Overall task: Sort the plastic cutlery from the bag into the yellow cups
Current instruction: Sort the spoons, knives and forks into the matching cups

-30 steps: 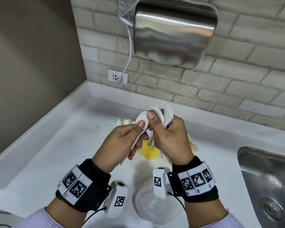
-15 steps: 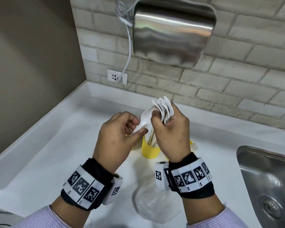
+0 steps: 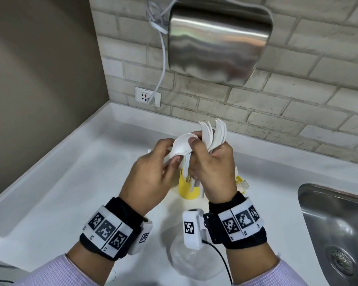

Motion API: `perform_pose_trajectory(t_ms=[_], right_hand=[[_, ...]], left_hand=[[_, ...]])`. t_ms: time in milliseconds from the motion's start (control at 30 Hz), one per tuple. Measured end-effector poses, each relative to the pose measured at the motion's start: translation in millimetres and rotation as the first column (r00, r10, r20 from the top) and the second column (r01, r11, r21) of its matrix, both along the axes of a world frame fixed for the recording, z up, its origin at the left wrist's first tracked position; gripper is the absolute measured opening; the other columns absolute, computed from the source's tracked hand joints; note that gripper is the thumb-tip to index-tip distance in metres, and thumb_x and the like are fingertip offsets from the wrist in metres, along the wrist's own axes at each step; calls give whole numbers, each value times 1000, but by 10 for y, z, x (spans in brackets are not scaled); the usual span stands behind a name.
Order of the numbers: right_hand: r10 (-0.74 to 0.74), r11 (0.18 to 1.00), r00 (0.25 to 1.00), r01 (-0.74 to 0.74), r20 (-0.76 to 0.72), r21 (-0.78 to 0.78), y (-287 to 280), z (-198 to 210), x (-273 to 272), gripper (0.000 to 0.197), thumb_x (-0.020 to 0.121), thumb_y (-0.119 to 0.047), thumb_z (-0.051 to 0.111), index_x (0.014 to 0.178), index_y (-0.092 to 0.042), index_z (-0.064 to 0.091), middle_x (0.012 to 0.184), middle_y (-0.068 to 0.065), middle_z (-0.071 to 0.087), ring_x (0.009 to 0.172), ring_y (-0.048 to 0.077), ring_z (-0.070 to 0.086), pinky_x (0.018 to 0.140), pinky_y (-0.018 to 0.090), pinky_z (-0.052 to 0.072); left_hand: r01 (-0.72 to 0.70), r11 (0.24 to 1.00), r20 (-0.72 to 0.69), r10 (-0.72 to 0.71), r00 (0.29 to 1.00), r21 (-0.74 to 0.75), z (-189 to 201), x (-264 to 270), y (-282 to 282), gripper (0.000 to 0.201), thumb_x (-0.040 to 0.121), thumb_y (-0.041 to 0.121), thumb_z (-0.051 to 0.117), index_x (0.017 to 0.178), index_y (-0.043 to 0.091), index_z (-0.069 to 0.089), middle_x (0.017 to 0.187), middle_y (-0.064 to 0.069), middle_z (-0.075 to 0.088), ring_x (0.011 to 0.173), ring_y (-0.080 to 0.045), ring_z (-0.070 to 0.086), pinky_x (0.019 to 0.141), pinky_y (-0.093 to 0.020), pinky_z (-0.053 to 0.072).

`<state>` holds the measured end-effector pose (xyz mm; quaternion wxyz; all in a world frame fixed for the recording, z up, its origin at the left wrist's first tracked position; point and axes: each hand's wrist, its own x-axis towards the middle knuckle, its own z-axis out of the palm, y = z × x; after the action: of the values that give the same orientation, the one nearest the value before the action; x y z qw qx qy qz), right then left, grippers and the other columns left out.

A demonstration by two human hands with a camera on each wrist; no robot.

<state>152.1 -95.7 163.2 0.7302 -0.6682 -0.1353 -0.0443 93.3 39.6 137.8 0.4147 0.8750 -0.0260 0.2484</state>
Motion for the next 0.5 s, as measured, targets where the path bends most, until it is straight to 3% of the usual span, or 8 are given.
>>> perform_pose_trajectory(t_ms=[33,100,200,267,333,400,433,500], right_hand=[[27,1000,999,-27,21,6,16,-2,-18,11,91,-19,62,84,-17,71,54,-14,57,48,4,51,61,23,39],[56,998,996,-57,73,4,43,-22,-35,9,95,-15,64,88,-14,70,56,-15,58,48,1,52,56,19,41],[-29,999,999,28,36,21,71,-56,15,22,92,-36,68,80,-17,69,52,-15,53,48,6,48,61,25,38],[-113,993,994,113,4,40,88,-26,41,41,89,-52,65,73,-15,64,51,-13,49,49,15,44,61,32,38],[-137,987,989,131,57,95,100,52,25,50,96,-51,60,72,-7,55,51,-6,47,47,19,43,56,32,39],[-140,981,985,125,101,148,116,107,1,57,103,-40,57,71,6,50,49,2,47,43,21,45,52,28,40],[-141,978,985,124,97,165,125,125,-14,58,103,-39,57,67,6,49,47,4,47,43,23,46,51,29,41],[-123,973,992,115,28,199,165,126,-19,58,100,-42,60,61,0,47,45,4,43,43,24,46,54,34,43]], left_hand=[[16,1000,-67,-17,998,-16,-9,-1,-23,20,103,30,56,123,26,52,93,11,71,80,-7,65,70,-31,50],[4,998,-125,-11,992,-57,-24,9,-44,10,104,29,52,109,21,54,82,8,68,73,-9,62,66,-32,46],[-28,965,-211,-29,977,-261,-16,7,-34,30,106,35,50,80,20,56,64,8,58,58,-15,51,58,-37,41],[-71,815,-261,-100,960,-576,31,11,-28,43,106,40,51,68,21,42,56,8,37,49,-17,32,51,-30,28],[-67,704,-264,-175,949,-707,87,-4,-29,46,104,37,57,68,22,33,58,4,25,50,-18,21,49,-29,21],[-13,752,-229,-184,956,-659,103,-23,-34,50,95,35,69,68,18,30,62,-8,25,51,-26,25,50,-38,28],[13,804,-210,-172,962,-595,106,-36,-34,52,90,34,75,69,16,30,64,-13,30,54,-32,32,53,-42,35],[50,856,-161,-153,975,-514,113,-66,-41,50,80,33,84,70,15,38,71,-14,47,63,-28,52,62,-41,49]])
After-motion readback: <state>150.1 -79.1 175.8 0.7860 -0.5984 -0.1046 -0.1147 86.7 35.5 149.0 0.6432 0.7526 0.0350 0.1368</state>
